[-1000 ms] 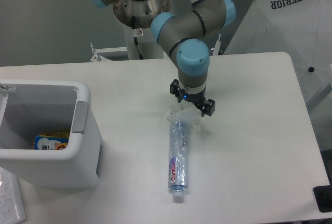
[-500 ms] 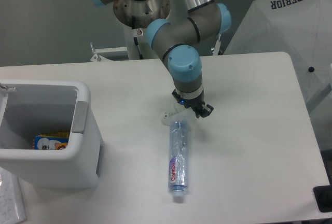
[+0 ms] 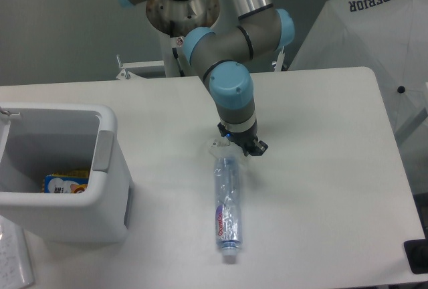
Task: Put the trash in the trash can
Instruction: 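Lower the gripper onto the plastic bag and close on it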
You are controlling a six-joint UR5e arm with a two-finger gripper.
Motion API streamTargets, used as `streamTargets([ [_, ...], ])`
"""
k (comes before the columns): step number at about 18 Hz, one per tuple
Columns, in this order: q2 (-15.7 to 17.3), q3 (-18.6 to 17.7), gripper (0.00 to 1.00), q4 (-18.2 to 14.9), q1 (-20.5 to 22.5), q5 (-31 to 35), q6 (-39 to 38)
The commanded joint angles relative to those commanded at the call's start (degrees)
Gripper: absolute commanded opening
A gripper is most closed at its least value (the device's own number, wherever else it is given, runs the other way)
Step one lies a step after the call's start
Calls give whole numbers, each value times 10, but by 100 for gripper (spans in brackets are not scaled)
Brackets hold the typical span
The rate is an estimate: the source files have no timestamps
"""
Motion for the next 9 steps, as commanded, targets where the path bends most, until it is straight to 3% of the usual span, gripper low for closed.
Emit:
streamTargets([
  [5, 39, 38, 0, -120, 11, -21, 19],
  [9, 64, 62, 0, -157, 11, -101, 12],
])
